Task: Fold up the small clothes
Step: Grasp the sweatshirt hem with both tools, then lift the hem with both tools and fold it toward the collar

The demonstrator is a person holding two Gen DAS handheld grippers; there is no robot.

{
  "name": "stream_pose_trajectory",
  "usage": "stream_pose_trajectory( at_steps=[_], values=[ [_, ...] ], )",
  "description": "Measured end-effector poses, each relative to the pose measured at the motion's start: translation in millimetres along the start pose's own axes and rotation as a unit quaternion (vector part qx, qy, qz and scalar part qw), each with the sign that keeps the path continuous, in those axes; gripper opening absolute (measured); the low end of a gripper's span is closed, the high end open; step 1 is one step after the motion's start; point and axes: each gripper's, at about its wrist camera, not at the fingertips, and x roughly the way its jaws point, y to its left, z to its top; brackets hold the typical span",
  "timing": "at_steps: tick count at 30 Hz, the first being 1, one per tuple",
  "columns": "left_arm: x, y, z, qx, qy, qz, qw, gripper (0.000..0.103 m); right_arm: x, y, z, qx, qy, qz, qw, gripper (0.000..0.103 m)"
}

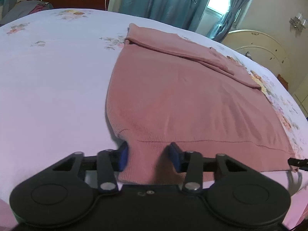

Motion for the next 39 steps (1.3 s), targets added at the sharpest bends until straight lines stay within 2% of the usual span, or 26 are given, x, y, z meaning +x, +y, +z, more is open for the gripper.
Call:
stream_pose_trajectory(
  at_steps=[3,4,5,8,13,18,22,33,39],
  values=[
    [2.1,2.6,1.1,-0.007,-0.001,-0.009,0.9999,0.024,2.9,6.2,2.6,-0.006,0.008,-0.001,1.000,0.027],
    [2.3,2.7,1.7,-0.005,-0.001,-0.014,0.9999,0.021,3.0,6.8,3.5,-0.004,0.010,0.004,1.000,0.016],
    [2.2,1.9,2.4,-0.001,-0.002,-0.018,0.9998,0.018,3.2,7.0,4.2,0.000,0.011,0.008,1.000,0.012],
    [-0.7,-2.1,5.6,0.007,-0.014,-0.028,0.9995,0.013,-2.6,11.3,8.2,-0.005,0.001,0.012,1.000,0.011],
    [-13.8,-5.3,22.9,-0.002,-0.044,-0.053,0.9976,0.012,-19.6,14.0,27.7,0.014,-0.036,0.040,0.998,0.010],
    [-24.4,-15.4,57.6,0.000,-0.083,-0.078,0.9935,0.011,-34.0,20.4,67.4,0.028,-0.080,0.062,0.994,0.010],
    [-20.8,-24.3,92.7,0.006,-0.117,-0.084,0.9896,0.011,-30.7,25.9,106.3,0.030,-0.108,0.072,0.991,0.010],
    [45.4,-32.4,185.0,-0.012,-0.143,-0.071,0.9871,0.010,36.9,31.0,221.9,0.050,-0.150,0.087,0.984,0.010],
    [91.0,-38.8,236.5,-0.025,-0.153,-0.051,0.9866,0.010,93.6,30.3,284.8,0.065,-0.147,0.091,0.983,0.010]
  ],
)
